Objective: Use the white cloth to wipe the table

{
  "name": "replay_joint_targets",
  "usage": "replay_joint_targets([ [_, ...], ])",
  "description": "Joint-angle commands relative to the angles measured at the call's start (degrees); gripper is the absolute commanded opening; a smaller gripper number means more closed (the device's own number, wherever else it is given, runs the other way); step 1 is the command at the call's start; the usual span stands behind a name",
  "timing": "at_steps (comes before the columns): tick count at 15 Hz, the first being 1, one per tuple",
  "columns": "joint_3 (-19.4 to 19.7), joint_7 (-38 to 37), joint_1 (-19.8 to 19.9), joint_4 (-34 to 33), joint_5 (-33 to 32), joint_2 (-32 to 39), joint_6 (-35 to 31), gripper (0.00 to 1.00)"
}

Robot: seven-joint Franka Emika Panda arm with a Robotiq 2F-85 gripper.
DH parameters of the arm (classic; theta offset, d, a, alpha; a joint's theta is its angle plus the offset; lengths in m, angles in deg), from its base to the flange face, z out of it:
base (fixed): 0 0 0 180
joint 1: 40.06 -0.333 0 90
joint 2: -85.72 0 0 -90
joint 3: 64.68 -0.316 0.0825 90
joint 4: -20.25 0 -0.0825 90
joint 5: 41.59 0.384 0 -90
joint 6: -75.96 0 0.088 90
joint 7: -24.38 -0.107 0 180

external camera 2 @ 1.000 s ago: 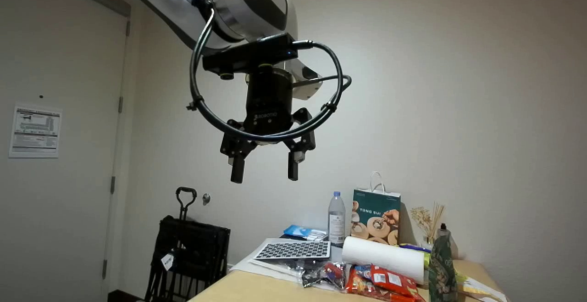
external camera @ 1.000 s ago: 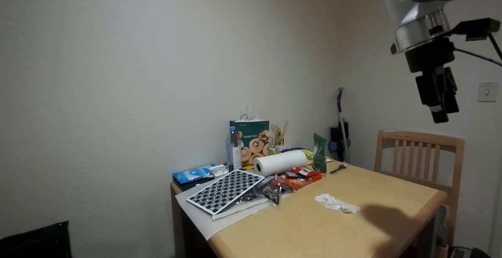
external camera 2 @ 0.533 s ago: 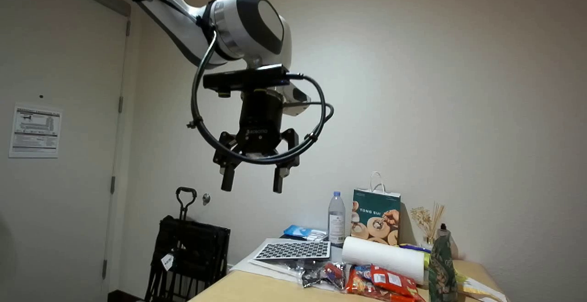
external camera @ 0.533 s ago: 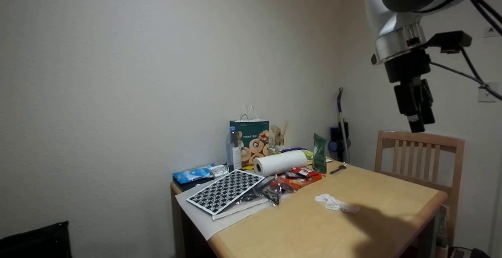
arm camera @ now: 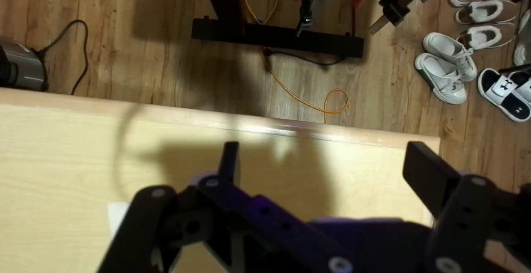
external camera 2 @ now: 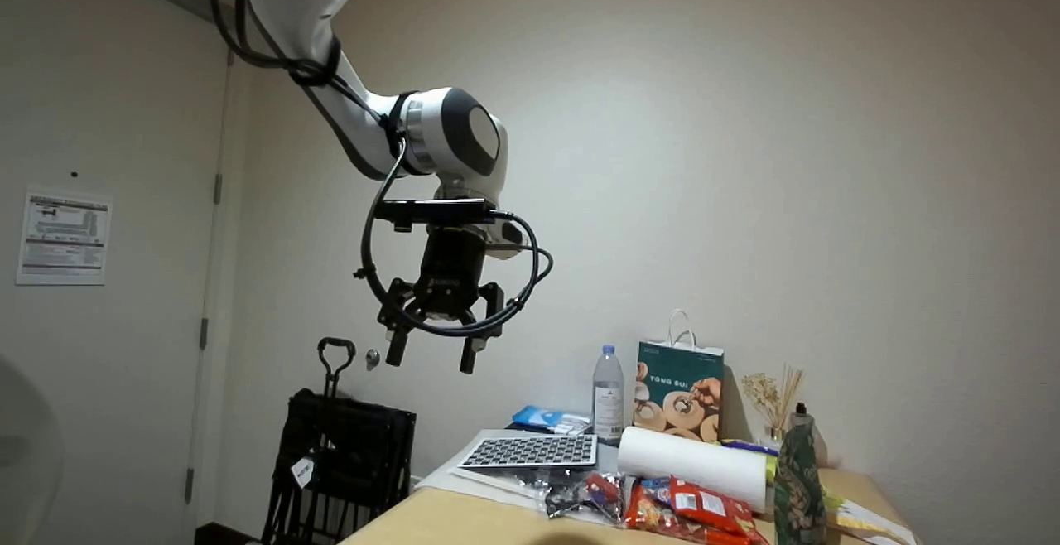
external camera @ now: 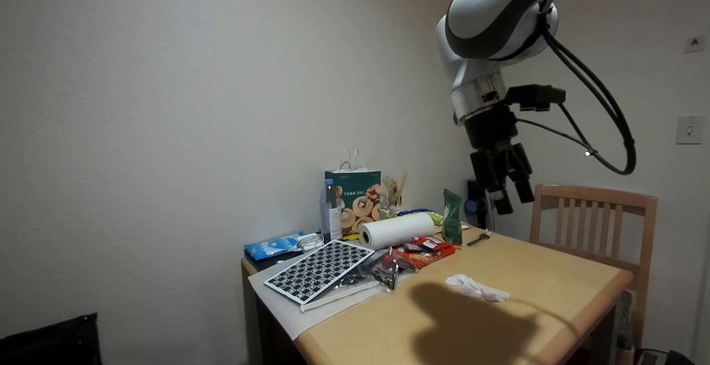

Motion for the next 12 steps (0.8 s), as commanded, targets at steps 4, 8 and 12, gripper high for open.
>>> replay_joint_targets([
  [4,-0.1,-5.0,1.0,-0.9,2.5,2.5,-6.4,1.00],
  [8,0.3,-14.0,2.3,-3.7,1.7,9.9,-20.8,1.00],
  [12,2.6,-23.4,4.5,-4.9,-1.3,13.2,-22.7,1.00],
])
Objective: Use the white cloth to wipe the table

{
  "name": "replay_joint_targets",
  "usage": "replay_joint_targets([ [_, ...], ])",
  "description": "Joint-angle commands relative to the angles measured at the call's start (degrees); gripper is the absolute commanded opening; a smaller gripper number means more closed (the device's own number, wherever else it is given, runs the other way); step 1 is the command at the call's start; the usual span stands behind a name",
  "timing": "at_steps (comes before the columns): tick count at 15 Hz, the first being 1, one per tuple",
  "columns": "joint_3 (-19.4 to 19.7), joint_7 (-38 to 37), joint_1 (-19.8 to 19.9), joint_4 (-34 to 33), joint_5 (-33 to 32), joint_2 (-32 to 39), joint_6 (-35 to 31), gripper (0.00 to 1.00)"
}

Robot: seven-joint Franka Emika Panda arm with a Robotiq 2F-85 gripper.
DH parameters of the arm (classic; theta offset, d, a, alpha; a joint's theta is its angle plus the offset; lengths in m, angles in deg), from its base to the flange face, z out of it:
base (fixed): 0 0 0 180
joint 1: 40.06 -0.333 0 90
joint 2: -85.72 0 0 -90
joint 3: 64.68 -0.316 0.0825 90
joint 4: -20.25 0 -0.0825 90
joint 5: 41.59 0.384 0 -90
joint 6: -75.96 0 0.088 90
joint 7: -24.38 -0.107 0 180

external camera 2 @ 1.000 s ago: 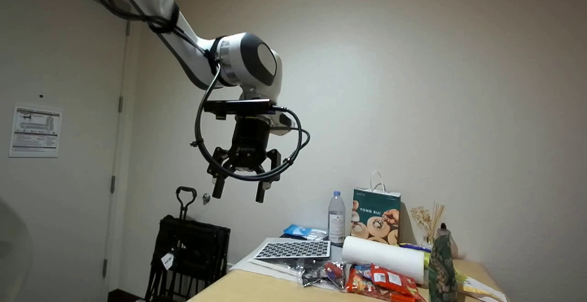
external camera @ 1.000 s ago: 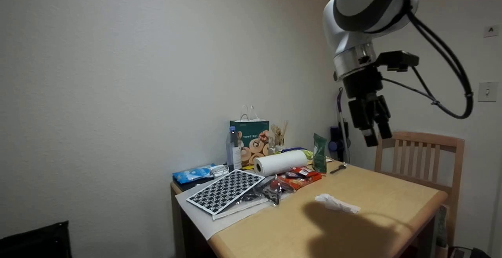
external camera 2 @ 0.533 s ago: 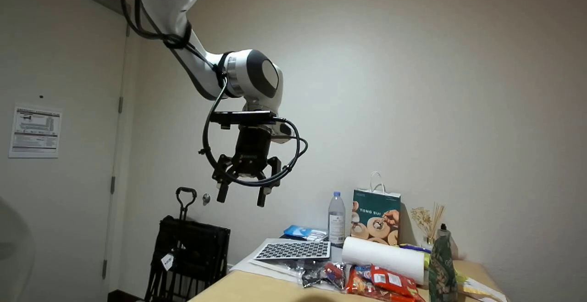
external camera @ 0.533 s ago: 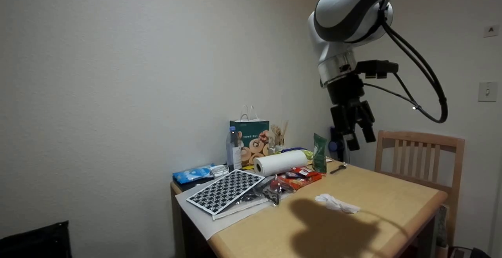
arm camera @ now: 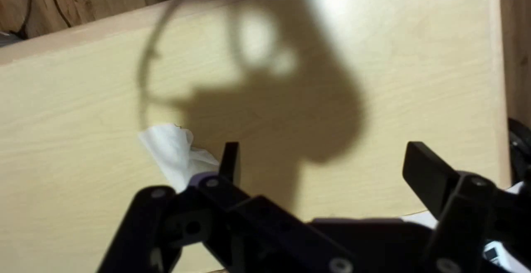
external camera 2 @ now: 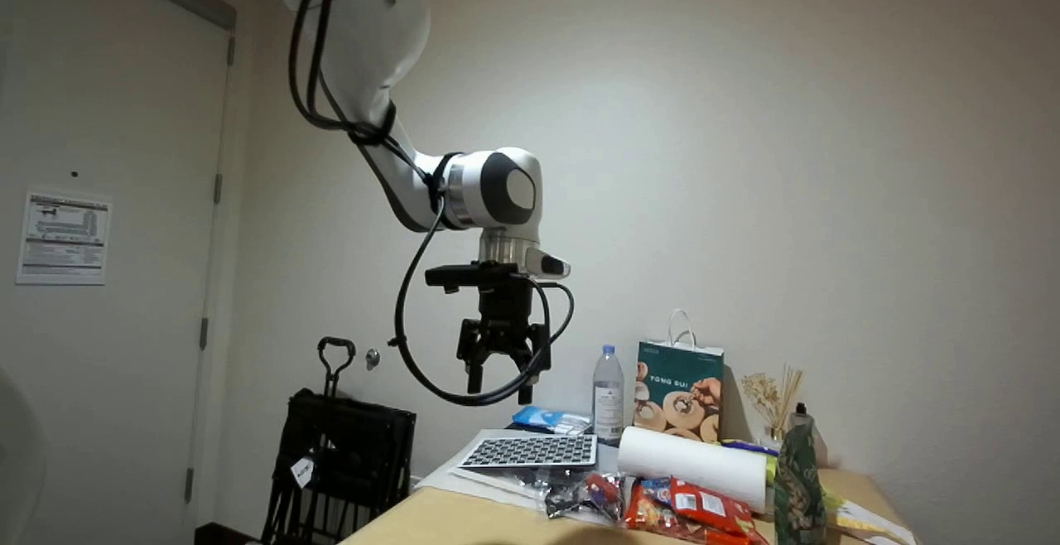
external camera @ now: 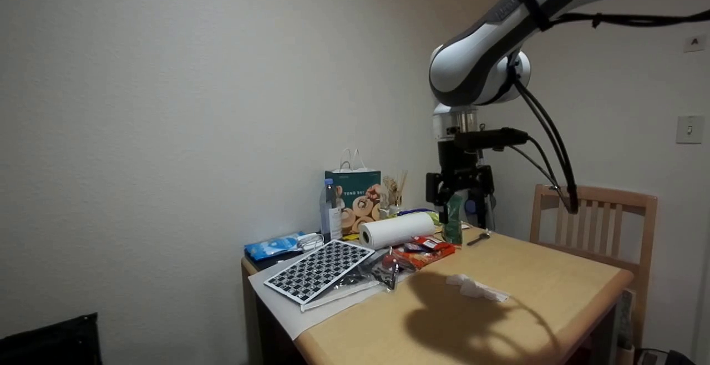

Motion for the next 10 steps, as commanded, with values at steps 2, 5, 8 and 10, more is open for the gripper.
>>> replay_joint_targets([
  [2,1.1,-4.0,1.4,-1.0,-1.4,1.9,0.2,1.00],
  [5,2.3,-5.6,2.5,-1.1,-2.2,2.3,0.2,1.00],
  [8,2.1,-7.4,2.2,-2.5,-2.2,4.0,-0.5,1.00],
  [10,2.3,-10.0,2.1,-5.0,-3.4,7.9,-2.8,1.00],
])
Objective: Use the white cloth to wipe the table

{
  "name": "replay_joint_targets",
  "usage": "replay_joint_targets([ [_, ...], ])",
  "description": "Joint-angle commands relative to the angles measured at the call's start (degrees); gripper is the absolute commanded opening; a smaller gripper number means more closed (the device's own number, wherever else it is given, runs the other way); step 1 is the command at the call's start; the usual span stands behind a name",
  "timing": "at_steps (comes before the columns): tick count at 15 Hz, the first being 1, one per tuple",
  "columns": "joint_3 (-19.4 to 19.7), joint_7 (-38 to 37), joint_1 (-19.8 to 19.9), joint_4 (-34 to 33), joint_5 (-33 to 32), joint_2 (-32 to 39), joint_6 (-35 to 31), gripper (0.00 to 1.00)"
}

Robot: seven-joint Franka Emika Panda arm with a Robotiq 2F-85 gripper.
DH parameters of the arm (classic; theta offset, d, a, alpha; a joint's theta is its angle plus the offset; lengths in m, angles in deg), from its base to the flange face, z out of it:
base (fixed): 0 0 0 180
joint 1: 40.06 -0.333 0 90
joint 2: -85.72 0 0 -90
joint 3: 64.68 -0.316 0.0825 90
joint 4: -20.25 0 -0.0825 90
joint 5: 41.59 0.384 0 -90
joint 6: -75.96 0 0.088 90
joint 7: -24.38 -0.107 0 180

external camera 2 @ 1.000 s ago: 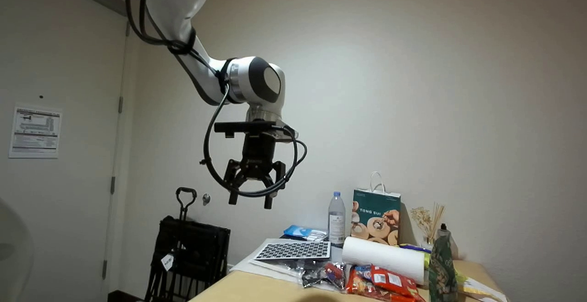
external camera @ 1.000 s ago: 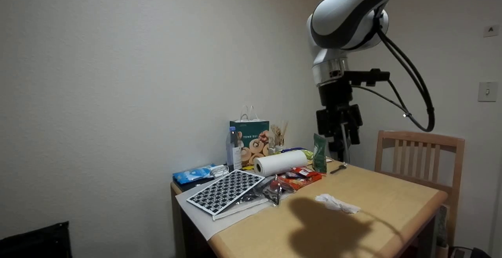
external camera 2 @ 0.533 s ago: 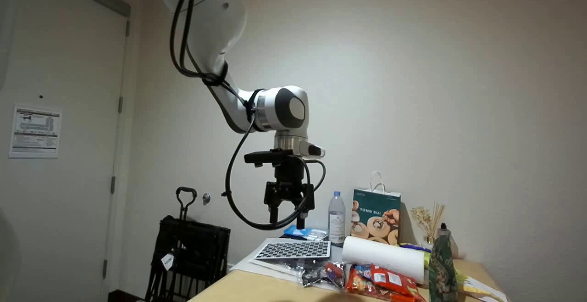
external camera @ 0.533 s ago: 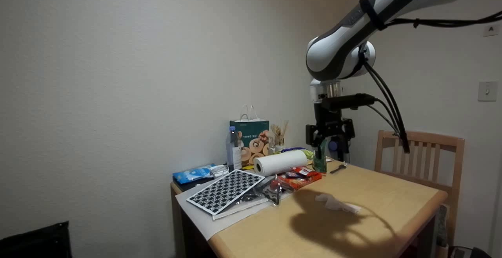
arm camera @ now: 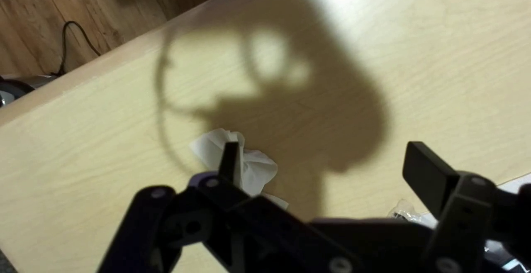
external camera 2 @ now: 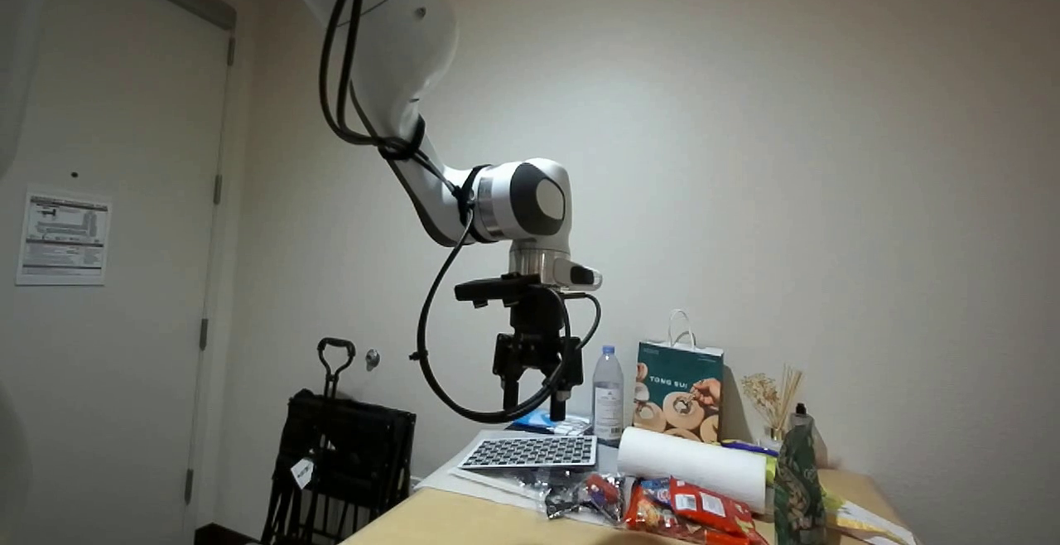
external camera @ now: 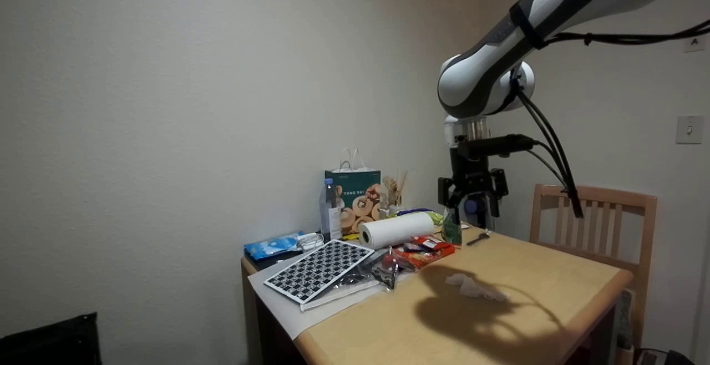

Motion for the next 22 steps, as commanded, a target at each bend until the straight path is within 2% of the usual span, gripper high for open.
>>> replay_joint_targets([
  [1,0.0,-4.5,0.1,-5.4,-1.4,7.3,-2.8,1.00],
  [6,2.0,-8.5,-0.6,-13.2,-3.2,17.8,-4.5,1.00],
  [7,1.4,-5.9,-0.6,-9.8,-1.8,14.1,-4.5,1.00],
  [10,2.3,-6.4,-0.6,-13.1,-1.8,18.3,-4.5,1.00],
  [14,2.3,-6.4,-0.7,-13.8,-1.8,18.5,-4.5,1.00],
  [20,1.8,8.2,2.0,-23.6,-2.2,28.5,2.4,1.00],
  [22,2.6,10.1,2.9,-26.8,-2.5,31.9,5.0,1.00],
])
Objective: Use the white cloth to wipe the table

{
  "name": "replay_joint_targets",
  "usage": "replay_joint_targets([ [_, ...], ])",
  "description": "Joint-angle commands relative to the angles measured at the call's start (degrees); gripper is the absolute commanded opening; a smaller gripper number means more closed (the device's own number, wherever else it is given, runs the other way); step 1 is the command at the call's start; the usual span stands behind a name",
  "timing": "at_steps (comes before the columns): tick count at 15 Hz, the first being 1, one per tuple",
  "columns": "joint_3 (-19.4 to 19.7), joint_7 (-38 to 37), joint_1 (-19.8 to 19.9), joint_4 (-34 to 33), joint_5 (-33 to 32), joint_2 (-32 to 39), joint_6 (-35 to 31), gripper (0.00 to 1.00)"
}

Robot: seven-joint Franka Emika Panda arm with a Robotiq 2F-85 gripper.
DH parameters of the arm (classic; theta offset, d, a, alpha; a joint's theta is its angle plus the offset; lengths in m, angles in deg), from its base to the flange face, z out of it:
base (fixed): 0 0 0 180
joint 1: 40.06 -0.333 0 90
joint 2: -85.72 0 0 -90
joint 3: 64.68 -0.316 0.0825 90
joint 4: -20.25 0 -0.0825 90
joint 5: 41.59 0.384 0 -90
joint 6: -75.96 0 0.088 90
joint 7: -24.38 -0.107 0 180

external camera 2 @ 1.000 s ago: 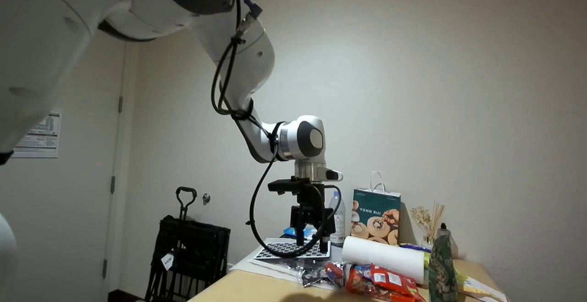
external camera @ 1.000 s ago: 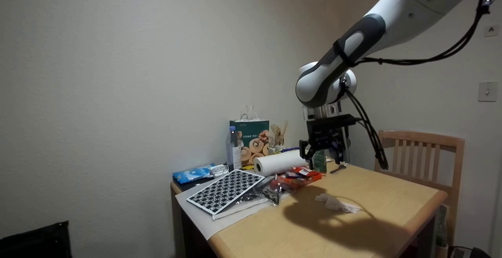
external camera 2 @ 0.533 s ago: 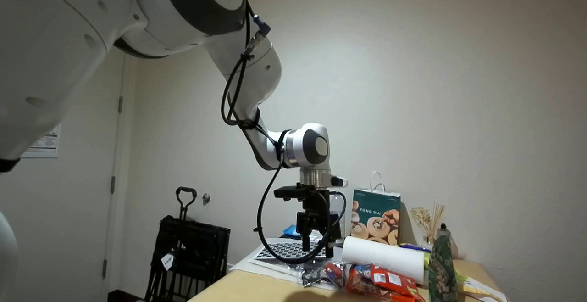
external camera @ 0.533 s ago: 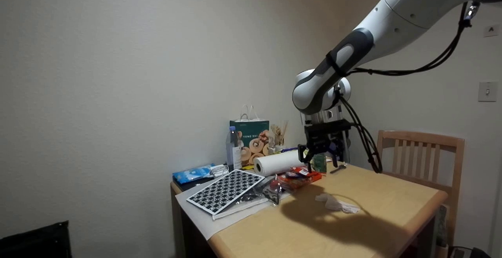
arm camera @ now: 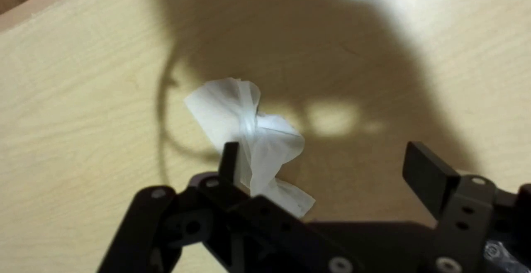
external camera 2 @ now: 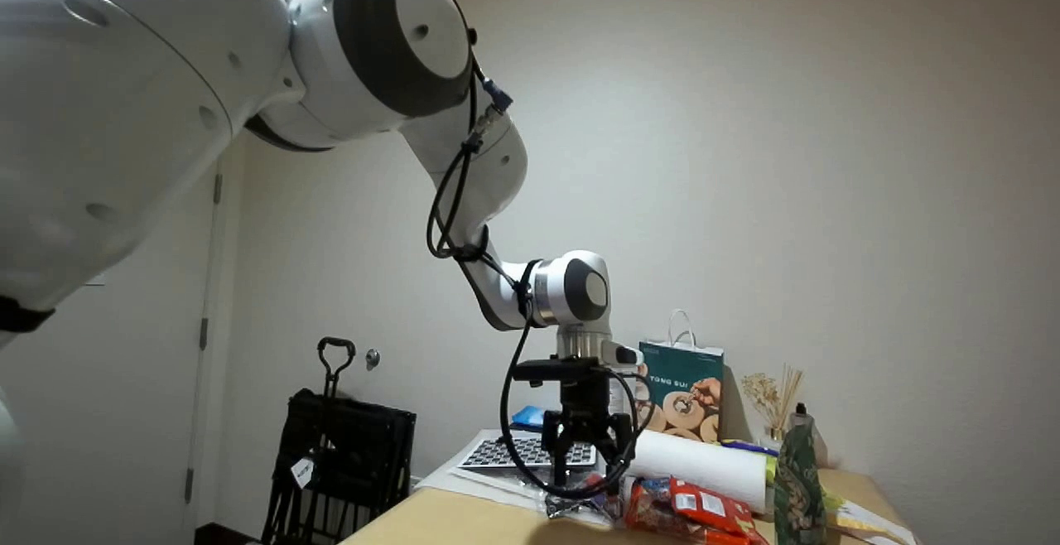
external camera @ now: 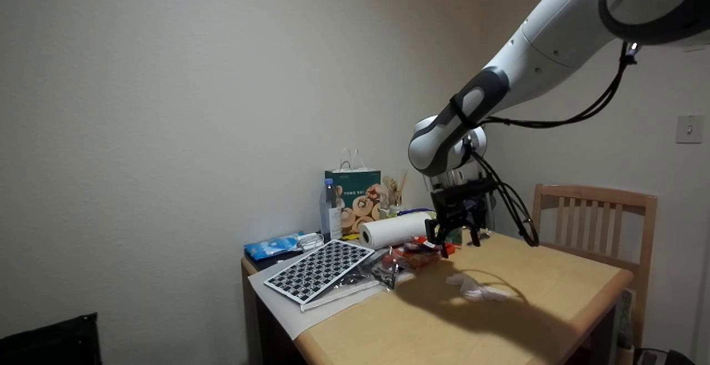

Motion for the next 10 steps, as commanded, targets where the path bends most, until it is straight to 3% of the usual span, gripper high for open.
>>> replay_joint_targets([
  [1,0.9,4.2,2.5,-8.0,0.3,7.1,5.8,1.00],
  [2,1.4,2.9,2.7,-9.4,0.7,8.1,7.0,1.00],
  [3,1.2,2.1,1.6,-5.4,0.1,5.6,4.0,1.00],
  [10,1.5,2.1,2.7,-10.8,0.4,10.0,6.5,1.00],
])
